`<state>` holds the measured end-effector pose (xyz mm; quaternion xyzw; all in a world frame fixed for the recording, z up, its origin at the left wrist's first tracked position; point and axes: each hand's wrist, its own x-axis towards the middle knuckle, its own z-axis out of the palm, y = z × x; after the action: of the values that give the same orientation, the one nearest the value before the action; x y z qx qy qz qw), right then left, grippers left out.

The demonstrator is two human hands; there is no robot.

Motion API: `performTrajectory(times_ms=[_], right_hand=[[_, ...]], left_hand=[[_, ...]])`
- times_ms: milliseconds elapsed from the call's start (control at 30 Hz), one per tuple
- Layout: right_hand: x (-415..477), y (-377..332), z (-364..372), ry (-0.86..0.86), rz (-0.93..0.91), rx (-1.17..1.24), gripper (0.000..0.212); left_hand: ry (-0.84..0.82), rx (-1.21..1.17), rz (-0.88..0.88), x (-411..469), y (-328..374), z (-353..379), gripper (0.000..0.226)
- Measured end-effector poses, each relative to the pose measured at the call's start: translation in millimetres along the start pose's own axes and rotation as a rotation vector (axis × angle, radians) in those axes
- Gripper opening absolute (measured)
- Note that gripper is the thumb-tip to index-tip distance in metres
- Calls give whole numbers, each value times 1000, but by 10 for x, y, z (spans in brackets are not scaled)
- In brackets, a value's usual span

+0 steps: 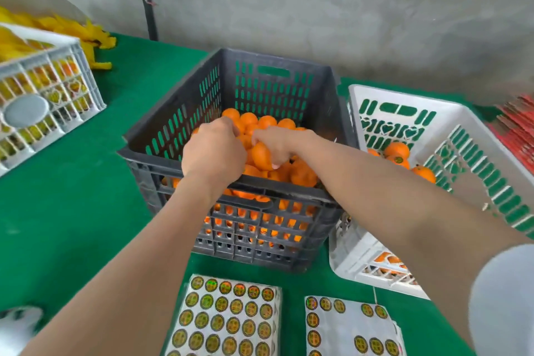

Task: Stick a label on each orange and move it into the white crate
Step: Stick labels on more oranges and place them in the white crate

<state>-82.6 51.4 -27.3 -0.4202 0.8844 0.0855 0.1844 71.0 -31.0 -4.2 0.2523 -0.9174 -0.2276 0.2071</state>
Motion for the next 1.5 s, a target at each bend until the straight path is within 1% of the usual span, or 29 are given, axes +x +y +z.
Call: performTrajectory(times_ms=[67, 133, 200, 233, 333, 400, 500, 567, 633, 700, 733, 767, 800, 867, 933, 967, 1000, 1033, 1100, 1133, 1167, 1233, 1267, 1300, 1367, 1400, 1467, 1500], right_hand=[[-220, 55, -119, 135, -16, 194, 72], [-573, 117, -239, 289, -69, 420, 68], [-1036, 176, -291, 409, -146, 742, 62], [-1286, 201, -284, 436, -176, 940, 61], [-2004, 276, -124, 404, -289, 1465, 67], [-2354, 298, 89, 338, -371, 1685, 74], [-2665, 305, 531, 269, -383, 1896, 82], [-2797, 273, 858, 186, -395, 1995, 77], [-2887, 234, 1165, 123, -370, 2075, 72], [-2946, 201, 1433, 99, -291, 2135, 71], [-2962, 192, 1546, 105, -241, 2146, 74], [-2977, 187, 1643, 117, -191, 2144, 79], [-2990, 185, 1723, 132, -145, 2131, 85], [-3016, 194, 1825, 156, -82, 2081, 89], [-3016, 188, 1907, 168, -25, 2022, 80], [-3006, 171, 1949, 173, 18, 1993, 71], [-2986, 149, 1989, 179, 57, 1964, 64], [-2964, 136, 2022, 177, 87, 1934, 61], [-2931, 169, 2053, 143, 89, 1858, 55], [-2910, 224, 2071, 130, 94, 1814, 52], [-2885, 298, 2093, 139, 143, 1772, 48], [-2814, 488, 2207, 241, 394, 1622, 36], [-2778, 566, 2281, 291, 514, 1483, 29], [-2747, 624, 2367, 294, 588, 1299, 26], [-2698, 658, 2517, 202, 593, 957, 31], [-2674, 641, 2572, 137, 585, 839, 33], [-2608, 600, 2653, 66, 584, 670, 40], [-2569, 586, 2678, 67, 591, 628, 45]], left_hand=[[-3, 0, 1, -1, -25, 5, 24], [-7, -2, 4, -10, -47, 8, 25], [-1, -20, 16, -22, -73, 6, 25], [11, -25, 26, -31, -84, 3, 24], [70, -24, 89, -48, -110, -5, 23], [115, -53, 135, -61, -108, -38, 21], [189, -139, 219, -144, -25, -78, 20], [219, -238, 269, -322, 128, -78, 19], [200, -346, 353, -656, 344, -36, 16], [116, -457, 484, -1099, 550, 48, 12], [51, -515, 529, -1308, 619, 98, 8], [-29, -570, 539, -1492, 666, 158, 5], [-135, -625, 503, -1642, 695, 228, 5], [-424, -719, 331, -1846, 723, 384, 25], [-721, -691, 180, -1964, 717, 564, 49], [-814, -644, 133, -2010, 708, 651, 57], [-855, -613, 85, -2047, 701, 728, 62], [-850, -608, 32, -2067, 688, 799, 63], [-797, -642, -79, -2083, 644, 904, 61], [-775, -682, -155, -2078, 602, 946, 62], [-752, -736, -251, -2067, 551, 979, 63], [-721, -835, -422, -2044, 419, 1036, 61], [-720, -873, -473, -2037, 352, 1060, 61], [-724, -903, -509, -2034, 285, 1086, 61], [-722, -923, -565, -2042, 165, 1148, 61], [-721, -918, -587, -2054, 117, 1180, 62], [-730, -906, -628, -2088, 54, 1236, 62], [-733, -903, -644, -2104, 35, 1262, 63]])
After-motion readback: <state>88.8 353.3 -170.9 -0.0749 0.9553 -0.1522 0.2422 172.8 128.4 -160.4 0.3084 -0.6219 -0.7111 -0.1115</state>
